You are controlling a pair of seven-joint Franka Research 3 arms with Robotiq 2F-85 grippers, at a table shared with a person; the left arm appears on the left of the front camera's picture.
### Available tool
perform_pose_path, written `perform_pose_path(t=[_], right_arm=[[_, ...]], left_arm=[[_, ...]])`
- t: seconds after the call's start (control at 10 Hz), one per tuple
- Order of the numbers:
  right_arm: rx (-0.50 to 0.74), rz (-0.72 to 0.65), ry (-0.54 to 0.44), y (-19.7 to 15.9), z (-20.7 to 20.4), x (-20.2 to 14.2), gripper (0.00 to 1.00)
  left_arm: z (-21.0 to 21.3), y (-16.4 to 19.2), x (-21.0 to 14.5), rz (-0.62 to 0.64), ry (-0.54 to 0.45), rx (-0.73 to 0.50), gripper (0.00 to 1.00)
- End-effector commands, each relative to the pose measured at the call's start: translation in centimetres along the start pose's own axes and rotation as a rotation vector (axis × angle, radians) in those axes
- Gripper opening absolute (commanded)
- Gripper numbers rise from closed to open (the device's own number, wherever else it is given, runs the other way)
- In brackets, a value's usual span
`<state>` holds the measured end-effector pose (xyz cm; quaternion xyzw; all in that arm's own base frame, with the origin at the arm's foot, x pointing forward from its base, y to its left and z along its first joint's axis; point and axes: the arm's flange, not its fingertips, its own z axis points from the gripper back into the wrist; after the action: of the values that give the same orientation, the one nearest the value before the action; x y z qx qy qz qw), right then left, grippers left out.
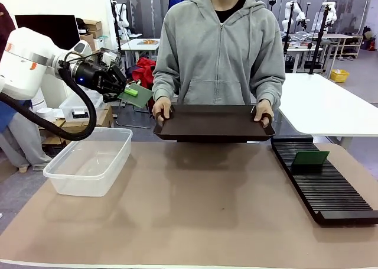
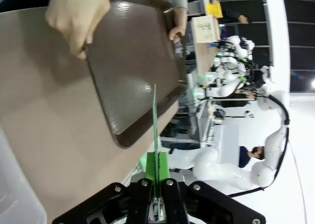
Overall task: Sort PCBs into racks and boxes based on the side picked up.
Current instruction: If the short side of the Blank PCB is picked up, insert it into the PCB Rack ; if the long side is picked up, place it in the Organizing box.
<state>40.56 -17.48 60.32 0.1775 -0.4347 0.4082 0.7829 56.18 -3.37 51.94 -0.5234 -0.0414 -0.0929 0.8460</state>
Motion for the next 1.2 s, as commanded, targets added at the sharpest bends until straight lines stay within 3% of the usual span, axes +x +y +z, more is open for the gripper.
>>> perform_pose_path(t=[0.0,0.1,0.5,0.8,1.1], right_arm=[[-0.002,-0.003,0.001,-0.1,-0.1,0.1,1.0],[-0.002,-0.003,0.001,-0.1,-0.1,0.1,1.0],[-0.002,-0.003,0.001,-0.1,-0.1,0.1,1.0],[-0.002,-0.003,0.001,-0.1,-0.1,0.1,1.0],[-0.002,-0.003,0.001,-0.1,-0.1,0.1,1.0]], left_arm=[[1.7,-0.8,-0.9,-0.053,0.001,0.153,0.03],[2.8,-0.6,-1.2,-0.045,0.004,0.296,0.03],[5.1,2.3,-1.9,-0.013,-0.018,0.676,0.03],[3.4,5.4,-1.9,-0.04,0.05,0.825,0.03],[0.5,9.3,-2.1,-0.011,0.045,0.846,0.03]])
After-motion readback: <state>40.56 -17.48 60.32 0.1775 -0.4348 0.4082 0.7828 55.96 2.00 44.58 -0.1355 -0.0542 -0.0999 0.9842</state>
